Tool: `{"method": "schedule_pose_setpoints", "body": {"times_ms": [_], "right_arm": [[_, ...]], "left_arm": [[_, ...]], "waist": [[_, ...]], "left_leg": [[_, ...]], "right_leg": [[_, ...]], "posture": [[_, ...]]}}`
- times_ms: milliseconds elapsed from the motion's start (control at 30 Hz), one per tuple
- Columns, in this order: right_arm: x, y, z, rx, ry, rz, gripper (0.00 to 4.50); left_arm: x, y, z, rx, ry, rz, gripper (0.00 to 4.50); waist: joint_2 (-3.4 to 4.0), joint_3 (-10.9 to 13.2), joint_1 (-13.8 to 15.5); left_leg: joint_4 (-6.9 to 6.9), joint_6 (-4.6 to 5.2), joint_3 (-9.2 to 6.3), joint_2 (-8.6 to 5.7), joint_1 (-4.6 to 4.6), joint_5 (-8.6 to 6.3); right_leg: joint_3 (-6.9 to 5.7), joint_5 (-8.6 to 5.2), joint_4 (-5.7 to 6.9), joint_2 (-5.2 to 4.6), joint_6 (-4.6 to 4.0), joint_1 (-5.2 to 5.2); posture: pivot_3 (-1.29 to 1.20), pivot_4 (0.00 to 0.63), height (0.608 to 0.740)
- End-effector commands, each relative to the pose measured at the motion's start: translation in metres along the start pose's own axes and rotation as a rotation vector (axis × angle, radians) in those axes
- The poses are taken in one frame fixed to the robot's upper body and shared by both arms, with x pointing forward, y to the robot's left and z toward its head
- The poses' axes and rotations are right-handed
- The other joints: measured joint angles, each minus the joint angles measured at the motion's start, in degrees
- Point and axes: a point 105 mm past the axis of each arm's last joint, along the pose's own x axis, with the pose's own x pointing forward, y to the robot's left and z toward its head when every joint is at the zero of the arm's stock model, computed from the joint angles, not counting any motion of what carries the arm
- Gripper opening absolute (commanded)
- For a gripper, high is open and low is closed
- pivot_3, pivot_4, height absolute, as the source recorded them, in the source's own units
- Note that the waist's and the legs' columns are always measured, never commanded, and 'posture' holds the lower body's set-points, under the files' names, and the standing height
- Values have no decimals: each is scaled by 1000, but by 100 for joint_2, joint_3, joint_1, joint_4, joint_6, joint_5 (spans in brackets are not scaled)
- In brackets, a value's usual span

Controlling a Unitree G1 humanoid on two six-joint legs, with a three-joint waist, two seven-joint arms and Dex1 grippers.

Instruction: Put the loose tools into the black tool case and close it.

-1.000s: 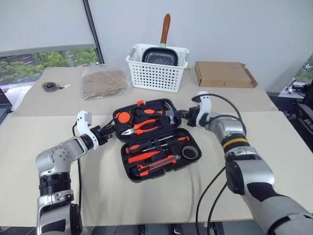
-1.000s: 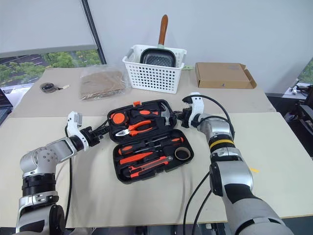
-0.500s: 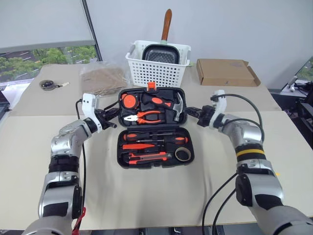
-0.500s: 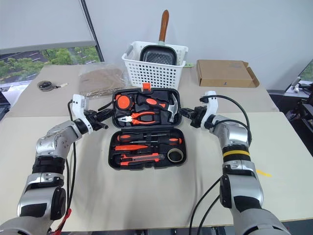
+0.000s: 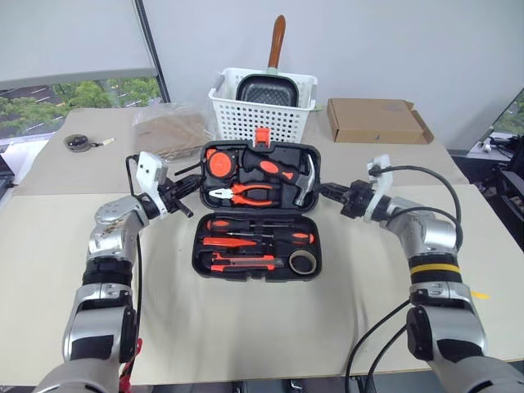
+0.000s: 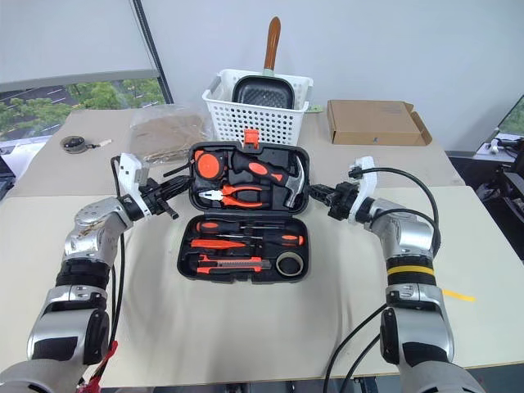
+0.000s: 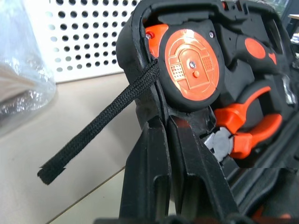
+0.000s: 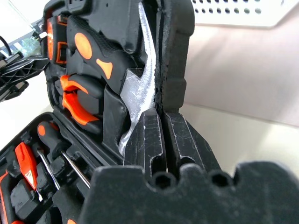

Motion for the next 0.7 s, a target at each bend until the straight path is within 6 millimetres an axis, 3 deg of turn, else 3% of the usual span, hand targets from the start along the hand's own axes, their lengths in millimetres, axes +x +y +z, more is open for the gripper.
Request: {"method": "schedule_pose_setpoints", "body": {"times_ms": [33, 300, 467, 700], "right_arm": [[7, 27, 39, -197, -202, 107, 0], [-1, 41, 24, -435, -263, 118, 0], [-12, 43, 11, -646, -280, 83, 0], [-31, 49, -19, -780, -266, 126, 0]], "left_arm": [[8, -22, 30, 210, -112, -90, 8], [-7, -35, 29, 515, -162, -51, 8], [-28, -51, 7, 676, -143, -98, 8], [-50, -65, -22, 641, -92, -183, 8]], "waist": [[0, 0, 0], [0, 0, 8], [1, 0, 7], [2, -1, 16]], "left_leg": [[0, 0, 0, 0, 0, 0], [3, 2, 1, -1, 2, -1], [1, 3, 2, 1, 11, -2], [4, 28, 15, 1, 39, -18]], "right_leg": [[0, 0, 0, 0, 0, 0], [1, 1, 1, -2, 1, 2], [4, 1, 2, -3, 1, 2], [12, -21, -2, -15, 37, 15]], "posture": [[0, 150, 700], [0, 150, 700], [0, 150, 700], [0, 150, 700]]}}
